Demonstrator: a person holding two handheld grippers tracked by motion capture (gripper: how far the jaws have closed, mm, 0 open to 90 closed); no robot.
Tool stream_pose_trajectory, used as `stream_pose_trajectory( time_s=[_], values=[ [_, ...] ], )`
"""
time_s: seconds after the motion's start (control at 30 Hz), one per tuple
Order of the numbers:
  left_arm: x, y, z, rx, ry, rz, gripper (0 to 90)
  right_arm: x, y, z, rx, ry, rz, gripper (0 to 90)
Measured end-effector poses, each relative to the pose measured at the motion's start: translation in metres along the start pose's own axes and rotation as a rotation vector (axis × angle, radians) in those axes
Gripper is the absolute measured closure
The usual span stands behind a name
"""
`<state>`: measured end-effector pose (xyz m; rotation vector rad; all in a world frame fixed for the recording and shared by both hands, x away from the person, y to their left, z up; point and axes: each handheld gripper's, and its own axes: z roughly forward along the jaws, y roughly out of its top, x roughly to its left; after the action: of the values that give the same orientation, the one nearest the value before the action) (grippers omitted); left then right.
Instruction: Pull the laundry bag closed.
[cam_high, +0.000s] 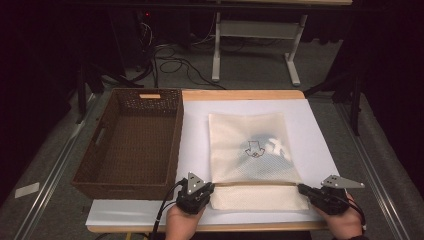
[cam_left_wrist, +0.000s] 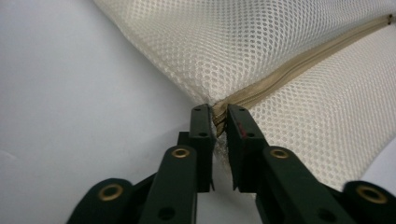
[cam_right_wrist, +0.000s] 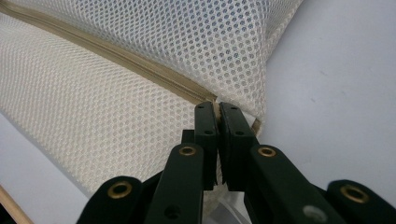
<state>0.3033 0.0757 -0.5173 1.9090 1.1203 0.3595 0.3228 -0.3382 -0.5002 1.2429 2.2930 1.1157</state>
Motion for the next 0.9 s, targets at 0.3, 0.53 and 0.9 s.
stream_pose_trajectory(
  time_s=[0.3, 0.53, 0.9],
  values=[
    [-0.013, 0.008, -0.012, -0.089, 0.101, 0.13, 41.5, -0.001, 0.005, -0.018, -0.163, -0.04, -0.005, 50.9],
    [-0.015, 0.016, -0.024, -0.156, 0.149, 0.107, 15.0, -0.009, 0.008, -0.03, -0.252, -0.12, 0.001, 16.1],
    [-0.009, 0.016, -0.025, -0.158, 0.133, 0.064, 5.9, -0.011, 0.011, -0.032, -0.261, -0.166, 0.002, 0.3]
  ],
)
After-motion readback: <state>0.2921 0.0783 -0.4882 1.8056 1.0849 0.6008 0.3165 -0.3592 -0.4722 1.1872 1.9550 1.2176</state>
